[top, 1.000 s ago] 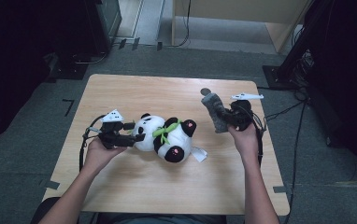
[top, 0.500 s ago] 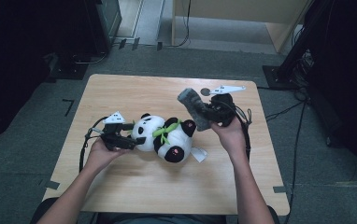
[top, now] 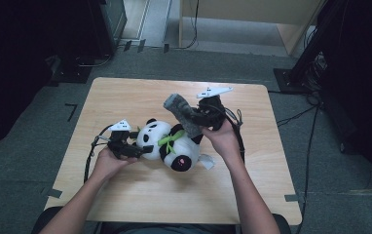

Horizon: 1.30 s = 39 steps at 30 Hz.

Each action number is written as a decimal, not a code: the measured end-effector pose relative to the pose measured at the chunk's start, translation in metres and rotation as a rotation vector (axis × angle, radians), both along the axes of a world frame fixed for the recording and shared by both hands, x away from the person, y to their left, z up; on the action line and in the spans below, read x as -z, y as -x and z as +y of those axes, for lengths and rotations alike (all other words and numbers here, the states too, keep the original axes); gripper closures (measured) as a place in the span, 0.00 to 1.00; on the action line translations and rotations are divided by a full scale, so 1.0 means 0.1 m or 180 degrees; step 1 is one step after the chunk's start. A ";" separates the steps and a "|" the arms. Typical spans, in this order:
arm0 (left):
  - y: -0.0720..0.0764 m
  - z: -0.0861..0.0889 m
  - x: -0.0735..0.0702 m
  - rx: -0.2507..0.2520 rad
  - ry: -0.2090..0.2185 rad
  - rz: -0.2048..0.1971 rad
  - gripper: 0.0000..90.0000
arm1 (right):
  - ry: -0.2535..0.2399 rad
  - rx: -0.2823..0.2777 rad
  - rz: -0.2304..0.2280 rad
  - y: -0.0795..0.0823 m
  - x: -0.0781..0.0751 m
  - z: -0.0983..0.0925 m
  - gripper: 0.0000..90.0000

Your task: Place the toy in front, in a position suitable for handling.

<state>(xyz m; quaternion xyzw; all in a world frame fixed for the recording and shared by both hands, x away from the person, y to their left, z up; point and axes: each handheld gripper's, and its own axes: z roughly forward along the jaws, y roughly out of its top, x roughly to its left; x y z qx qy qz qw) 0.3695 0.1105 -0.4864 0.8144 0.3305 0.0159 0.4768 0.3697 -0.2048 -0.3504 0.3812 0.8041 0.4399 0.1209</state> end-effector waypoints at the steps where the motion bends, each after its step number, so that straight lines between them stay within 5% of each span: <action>1: 0.00 0.00 0.00 -0.0003 -0.0006 0.0006 0.17 | -0.0046 -0.0064 0.0015 -0.03 0.01 0.07 0.86; 7: 0.05 0.00 -0.02 -0.0076 -0.0073 -0.0072 0.36 | -0.0064 -0.0282 -0.0007 -0.14 0.08 0.35 0.86; 14: 0.11 -0.01 -0.02 -0.0102 -0.0108 -0.0136 0.39 | 0.0037 -0.0460 0.0070 -0.26 0.23 0.70 0.86; 21: 0.12 -0.02 -0.02 -0.0174 -0.0123 -0.0096 0.39 | 0.0261 -0.0680 0.0322 -0.36 0.53 1.05 0.85; 25: 0.09 -0.01 -0.01 -0.0190 -0.0043 0.0006 0.37 | 0.0246 -0.0704 0.0362 -0.41 0.62 1.03 0.86; 29: 0.09 -0.04 -0.03 -0.0187 -0.0127 -0.0051 0.40 | 0.0309 -0.0631 0.0354 -0.46 0.66 0.96 0.86; 34: 0.11 -0.07 -0.04 -0.0264 -0.0202 -0.0073 0.46 | 0.0511 -0.0429 0.0474 -0.58 0.69 0.88 0.87; 37: 0.12 -0.07 -0.05 -0.0281 -0.0205 -0.0048 0.47 | 0.0832 -0.0329 0.0527 -0.63 0.66 0.85 0.87; 39: 0.12 -0.08 -0.05 -0.0295 -0.0207 -0.0033 0.47 | 0.0873 -0.0288 0.0641 -0.68 0.67 0.78 0.87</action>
